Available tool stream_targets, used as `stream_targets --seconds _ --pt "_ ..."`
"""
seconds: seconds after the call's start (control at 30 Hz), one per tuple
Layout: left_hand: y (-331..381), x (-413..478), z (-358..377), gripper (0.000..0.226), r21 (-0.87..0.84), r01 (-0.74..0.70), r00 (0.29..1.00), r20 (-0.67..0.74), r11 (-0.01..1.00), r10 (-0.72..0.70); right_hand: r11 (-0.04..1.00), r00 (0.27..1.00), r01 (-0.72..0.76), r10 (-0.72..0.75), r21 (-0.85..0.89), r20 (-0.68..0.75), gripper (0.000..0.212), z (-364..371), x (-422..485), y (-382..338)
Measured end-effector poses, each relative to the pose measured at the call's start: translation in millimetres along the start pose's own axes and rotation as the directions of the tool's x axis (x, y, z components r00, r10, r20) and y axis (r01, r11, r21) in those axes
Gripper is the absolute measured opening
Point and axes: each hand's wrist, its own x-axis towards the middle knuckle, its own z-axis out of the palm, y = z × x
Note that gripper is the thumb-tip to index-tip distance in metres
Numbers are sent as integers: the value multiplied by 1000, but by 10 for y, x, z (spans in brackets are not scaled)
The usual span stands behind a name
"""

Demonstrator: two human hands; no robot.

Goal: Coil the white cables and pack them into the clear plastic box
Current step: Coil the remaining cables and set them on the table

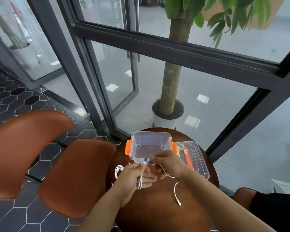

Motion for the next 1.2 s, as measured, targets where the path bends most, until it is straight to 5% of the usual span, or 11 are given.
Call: stream_targets --seconds 0.37,0.53,0.83,0.97,1.13,1.2 --pt "-90 7 273 34 -364 -113 971 -237 924 25 955 957 201 -239 -217 -165 8 486 -357 -126" --pt "-67 14 214 34 -648 -107 988 -157 754 5 965 962 209 -232 -156 -146 12 504 -495 -106" --pt "113 11 14 24 -801 -136 990 -124 583 61 851 883 401 -458 -339 -103 31 503 -560 151" --pt "228 -75 -50 30 -818 -48 996 4 573 90 892 925 372 -379 -256 26 24 348 -501 361" --pt "244 -201 -129 26 -737 -8 983 119 676 142 839 965 261 -207 -478 162 44 54 -281 556" --pt "233 -245 -175 28 -681 -8 974 160 732 159 859 977 186 -109 -478 183 37 -66 -221 580"
